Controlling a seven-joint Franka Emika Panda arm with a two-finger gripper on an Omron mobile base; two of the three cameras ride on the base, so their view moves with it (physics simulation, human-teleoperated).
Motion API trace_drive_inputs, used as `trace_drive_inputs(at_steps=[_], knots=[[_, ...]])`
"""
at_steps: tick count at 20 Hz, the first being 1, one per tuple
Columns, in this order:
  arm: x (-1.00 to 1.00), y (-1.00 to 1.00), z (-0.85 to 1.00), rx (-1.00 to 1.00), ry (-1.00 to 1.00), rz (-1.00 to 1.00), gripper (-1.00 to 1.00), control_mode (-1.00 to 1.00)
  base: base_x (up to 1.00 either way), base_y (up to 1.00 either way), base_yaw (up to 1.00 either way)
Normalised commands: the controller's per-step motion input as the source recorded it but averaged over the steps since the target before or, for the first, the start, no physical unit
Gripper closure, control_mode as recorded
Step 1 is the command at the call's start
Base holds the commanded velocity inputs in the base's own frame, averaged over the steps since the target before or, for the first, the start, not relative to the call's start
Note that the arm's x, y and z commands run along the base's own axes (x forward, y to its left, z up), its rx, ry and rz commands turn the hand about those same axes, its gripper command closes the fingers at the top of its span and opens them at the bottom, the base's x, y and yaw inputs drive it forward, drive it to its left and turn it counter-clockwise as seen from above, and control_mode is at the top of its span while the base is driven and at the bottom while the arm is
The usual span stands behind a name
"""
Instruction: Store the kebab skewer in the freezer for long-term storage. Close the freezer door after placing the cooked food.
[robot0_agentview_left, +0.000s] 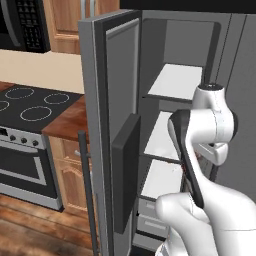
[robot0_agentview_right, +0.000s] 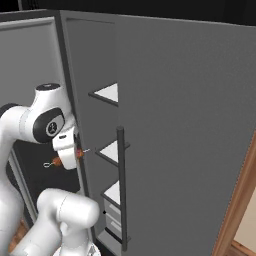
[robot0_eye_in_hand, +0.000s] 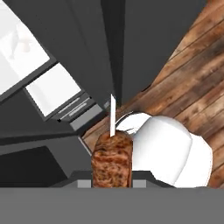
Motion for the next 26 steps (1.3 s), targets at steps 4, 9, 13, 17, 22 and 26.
trace_drive_inputs(at_steps=[4,9,13,17,22,26], knots=[[0.45,0.0,0.3,-0.18,-0.19,0.1,1.0,-1.0,0.0,0.0,0.0],[0.51,0.0,0.48,-0.16,-0.19,0.1,1.0,-1.0,0.0,0.0,0.0],[0.4,0.0,0.68,-0.09,-0.07,0.19,1.0,-1.0,0.0,0.0,0.0],[0.35,-0.11,0.32,-0.03,-0.01,0.31,1.0,-1.0,0.0,0.0,0.0],[0.46,-0.12,0.03,0.01,0.09,0.14,1.0,-1.0,0.0,0.0,0.0],[0.34,-0.04,0.02,0.01,0.01,0.0,1.0,-1.0,0.0,0.0,0.0]])
